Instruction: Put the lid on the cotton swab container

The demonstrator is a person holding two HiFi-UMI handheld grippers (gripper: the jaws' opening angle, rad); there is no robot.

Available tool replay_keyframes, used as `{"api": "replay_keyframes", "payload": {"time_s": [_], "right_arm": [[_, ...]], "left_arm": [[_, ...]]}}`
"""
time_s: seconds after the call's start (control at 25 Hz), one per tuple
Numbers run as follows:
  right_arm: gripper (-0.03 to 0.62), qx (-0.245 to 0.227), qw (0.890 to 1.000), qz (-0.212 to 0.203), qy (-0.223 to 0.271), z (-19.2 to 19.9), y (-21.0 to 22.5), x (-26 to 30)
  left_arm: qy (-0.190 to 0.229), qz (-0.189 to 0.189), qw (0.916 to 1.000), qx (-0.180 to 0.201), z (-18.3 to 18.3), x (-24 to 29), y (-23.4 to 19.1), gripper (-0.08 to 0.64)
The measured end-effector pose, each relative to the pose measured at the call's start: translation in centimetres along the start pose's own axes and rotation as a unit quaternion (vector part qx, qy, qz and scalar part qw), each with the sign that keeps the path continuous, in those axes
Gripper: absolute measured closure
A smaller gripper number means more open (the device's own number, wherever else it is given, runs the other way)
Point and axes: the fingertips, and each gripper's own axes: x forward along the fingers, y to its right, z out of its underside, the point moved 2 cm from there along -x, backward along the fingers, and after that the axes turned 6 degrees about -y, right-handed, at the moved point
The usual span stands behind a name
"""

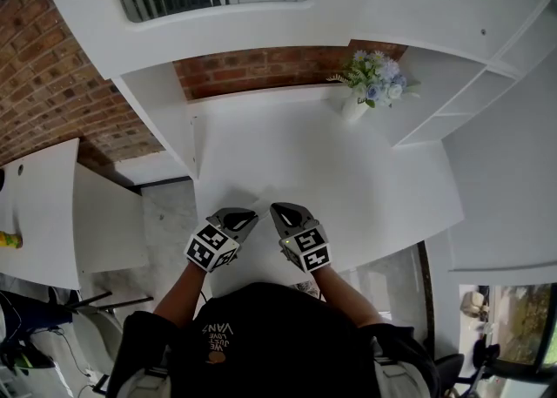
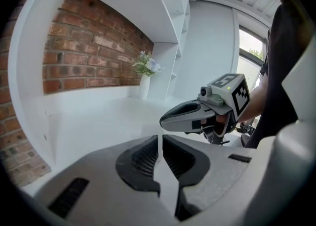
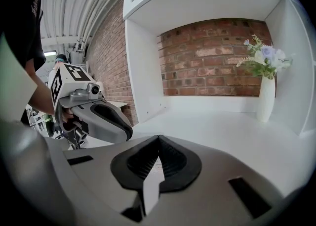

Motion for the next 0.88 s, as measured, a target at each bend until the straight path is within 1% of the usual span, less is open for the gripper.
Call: {"api": "replay_keyframes", "payload": {"time_s": [0.28, 0.6, 0.76, 0.88], "right_arm": [[0.592, 0.001, 1.000, -0.002, -0.008, 0.32, 0.10, 0.30], [0.592, -0.009, 1.000, -0.004, -0.011, 0.44, 0.06, 0.42], [0.592, -0.015, 1.000, -0.004, -0.012, 0.50, 0.04, 0.54], [0.592, -0.017, 1.000, -0.002, -0.015, 0.51, 0.00, 0.60]], "left_arm": [[-0.002, -0.009, 0.9999, -0.008, 0.06, 0.20, -0.14, 0.546], [-0.012, -0.029, 0.9995, 0.000, 0.10, 0.36, -0.11, 0.554], [-0.009, -0.034, 0.9994, -0.002, -0.01, 0.48, -0.12, 0.554], [-0.015, -0.039, 0.9991, -0.002, 0.14, 0.51, -0.13, 0.554]]}}
